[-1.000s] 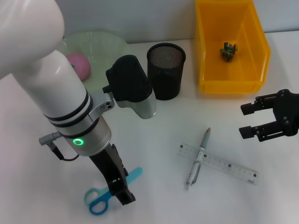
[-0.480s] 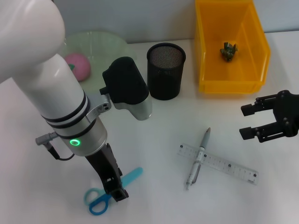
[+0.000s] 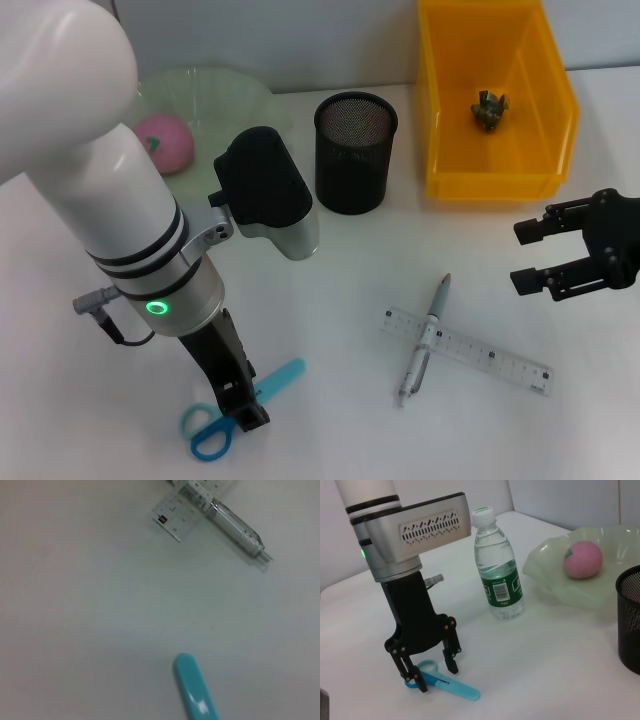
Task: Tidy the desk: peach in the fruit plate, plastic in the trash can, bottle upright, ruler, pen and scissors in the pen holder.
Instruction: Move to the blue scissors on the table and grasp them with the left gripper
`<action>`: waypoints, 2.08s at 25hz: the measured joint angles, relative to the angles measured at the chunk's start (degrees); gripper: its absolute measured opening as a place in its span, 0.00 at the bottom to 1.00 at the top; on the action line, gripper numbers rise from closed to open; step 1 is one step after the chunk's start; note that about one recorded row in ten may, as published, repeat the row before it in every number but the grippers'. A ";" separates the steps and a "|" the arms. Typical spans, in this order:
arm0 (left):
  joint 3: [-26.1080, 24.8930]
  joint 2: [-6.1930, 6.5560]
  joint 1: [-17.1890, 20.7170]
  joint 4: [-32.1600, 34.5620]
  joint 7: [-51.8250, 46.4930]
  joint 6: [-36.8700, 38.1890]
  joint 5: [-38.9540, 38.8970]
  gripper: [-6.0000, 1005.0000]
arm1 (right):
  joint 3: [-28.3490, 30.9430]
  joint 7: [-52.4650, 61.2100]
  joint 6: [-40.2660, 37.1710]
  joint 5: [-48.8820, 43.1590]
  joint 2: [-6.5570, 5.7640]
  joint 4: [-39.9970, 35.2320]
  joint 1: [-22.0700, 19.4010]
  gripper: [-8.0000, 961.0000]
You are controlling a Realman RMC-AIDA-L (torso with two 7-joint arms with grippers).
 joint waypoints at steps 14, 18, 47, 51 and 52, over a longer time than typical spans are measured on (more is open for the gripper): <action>0.00 0.00 -0.04 -0.68 0.17 -1.08 -0.15 0.53 | 0.00 0.04 0.34 -0.09 0.00 0.13 0.23 0.79; 0.00 0.00 -0.02 -1.05 0.29 -1.26 -0.10 0.52 | 0.00 0.04 0.35 -0.09 0.00 0.20 0.21 0.79; 0.90 0.00 -0.33 -2.08 0.61 -2.45 -0.18 0.46 | 0.00 0.04 0.44 -0.08 -0.01 0.23 0.54 0.79; 1.27 0.00 -0.33 -2.25 0.61 -2.55 -0.23 0.46 | 0.00 0.04 0.44 -0.08 -0.07 0.26 0.69 0.79; 1.35 0.00 -0.33 -2.30 0.61 -2.62 -0.24 0.46 | 0.00 0.04 0.44 -0.08 -0.08 0.26 0.71 0.79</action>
